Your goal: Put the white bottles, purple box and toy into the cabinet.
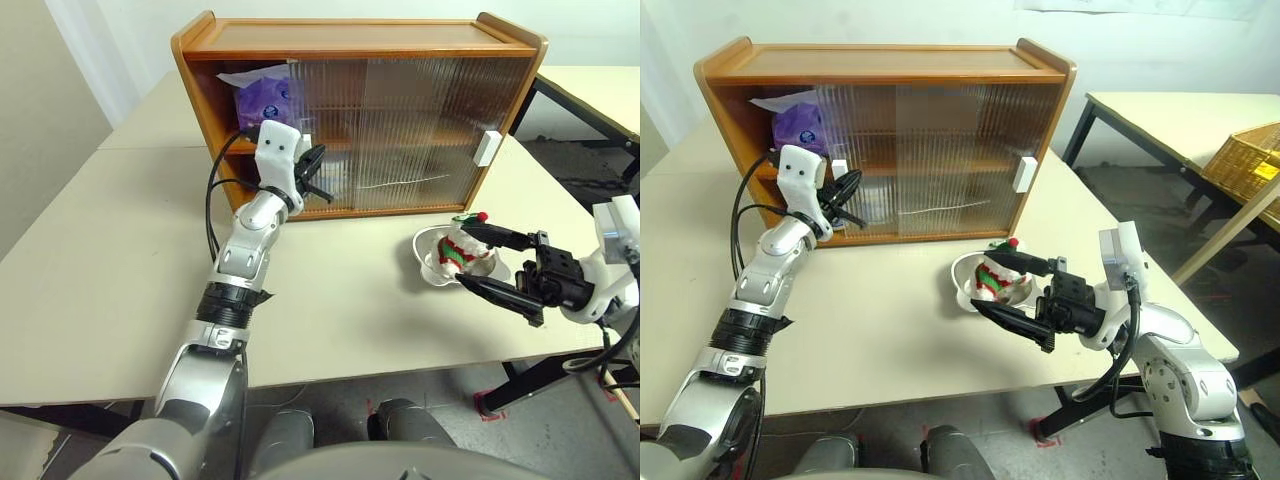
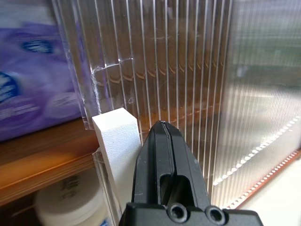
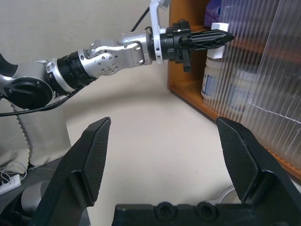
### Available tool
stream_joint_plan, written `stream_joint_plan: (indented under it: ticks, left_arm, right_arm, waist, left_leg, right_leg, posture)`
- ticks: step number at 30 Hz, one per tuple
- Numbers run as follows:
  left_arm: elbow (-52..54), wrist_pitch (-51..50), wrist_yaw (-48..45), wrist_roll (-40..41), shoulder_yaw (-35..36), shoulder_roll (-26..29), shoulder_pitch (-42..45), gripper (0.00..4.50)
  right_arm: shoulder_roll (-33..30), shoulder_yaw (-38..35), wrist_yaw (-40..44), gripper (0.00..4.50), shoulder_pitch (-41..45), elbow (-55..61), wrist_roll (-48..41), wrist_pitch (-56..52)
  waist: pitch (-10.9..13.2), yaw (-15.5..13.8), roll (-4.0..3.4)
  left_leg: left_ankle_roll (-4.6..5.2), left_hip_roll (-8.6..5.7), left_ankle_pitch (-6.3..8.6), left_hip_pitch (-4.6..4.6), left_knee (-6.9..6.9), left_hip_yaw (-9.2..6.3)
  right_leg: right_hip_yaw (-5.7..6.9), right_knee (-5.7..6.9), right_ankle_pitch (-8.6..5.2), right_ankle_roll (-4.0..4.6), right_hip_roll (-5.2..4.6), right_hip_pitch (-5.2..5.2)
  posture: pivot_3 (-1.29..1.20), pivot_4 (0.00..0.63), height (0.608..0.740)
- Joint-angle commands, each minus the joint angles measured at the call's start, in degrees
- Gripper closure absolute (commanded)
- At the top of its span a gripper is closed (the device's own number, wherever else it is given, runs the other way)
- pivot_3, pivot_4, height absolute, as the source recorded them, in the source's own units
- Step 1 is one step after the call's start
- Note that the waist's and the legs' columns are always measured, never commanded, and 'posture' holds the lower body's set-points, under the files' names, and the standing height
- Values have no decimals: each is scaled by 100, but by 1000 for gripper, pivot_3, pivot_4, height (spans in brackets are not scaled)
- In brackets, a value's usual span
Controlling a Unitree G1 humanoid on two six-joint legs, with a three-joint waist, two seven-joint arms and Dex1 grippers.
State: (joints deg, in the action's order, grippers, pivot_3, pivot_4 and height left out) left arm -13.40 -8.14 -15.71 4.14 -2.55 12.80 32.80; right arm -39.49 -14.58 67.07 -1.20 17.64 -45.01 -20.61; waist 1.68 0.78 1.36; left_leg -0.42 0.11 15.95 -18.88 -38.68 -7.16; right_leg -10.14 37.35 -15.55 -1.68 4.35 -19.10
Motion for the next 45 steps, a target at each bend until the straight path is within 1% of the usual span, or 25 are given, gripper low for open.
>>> stream_joint_plan:
  ticks: [1,5,13,17,21,31,38,45]
  left_arm:
    - [34,-245,292,-22,422,186,-182,4484]
    - [193,-340,312,15,508,253,-313,4484]
    - [226,-385,342,48,684,538,-369,4484]
    - [250,-389,364,91,732,670,-422,4484]
    - [317,-410,384,105,773,715,-488,4484]
    - [717,-598,481,126,866,712,-767,4484]
    - [970,-752,506,162,1125,927,-1027,4484]
    - [1006,-793,501,186,1262,1090,-1108,4484]
  right_arm:
    - [-23,22,49,0,52,-46,53,53]
    - [-34,22,81,0,52,-68,56,68]
    - [-54,53,188,0,129,-171,85,74]
    - [-48,71,234,0,178,-219,107,73]
    - [-41,92,252,0,229,-243,118,59]
    - [-41,116,254,0,267,-243,122,41]
    - [-22,135,284,0,225,-251,122,49]
    - [1,160,334,0,279,-306,100,48]
  waist:
    - [-1,0,-2]
    - [-4,-3,-7]
    - [-4,-4,-7]
    - [-4,-5,-7]
    - [-5,-20,-8]
    - [-4,-64,-6]
    - [-5,-104,-8]
    - [-3,-172,-5]
  left_leg:
    - [0,-1,0,0,0,-2]
    - [-1,-4,0,-5,-2,-8]
    - [-4,-7,1,-7,13,-9]
    - [-4,-7,0,-1,43,-9]
    - [-19,-6,-15,5,69,-14]
    - [-35,-6,-27,3,73,-19]
    - [-44,-6,-23,1,85,-21]
    - [-51,-6,-24,1,87,-21]
  right_leg:
    - [0,0,0,0,0,-1]
    - [-1,-1,3,5,0,-26]
    - [-1,0,12,21,1,-23]
    - [-1,0,20,34,3,-23]
    - [0,0,27,47,7,-26]
    - [-1,0,28,48,8,-29]
    - [0,0,33,60,9,-39]
    - [-1,0,35,71,9,-57]
  posture:
    - [89,1,740]
    - [94,1,740]
    - [105,1,740]
    - [113,0,740]
    - [121,0,740]
    - [125,2,740]
    - [139,10,740]
    - [143,12,740]
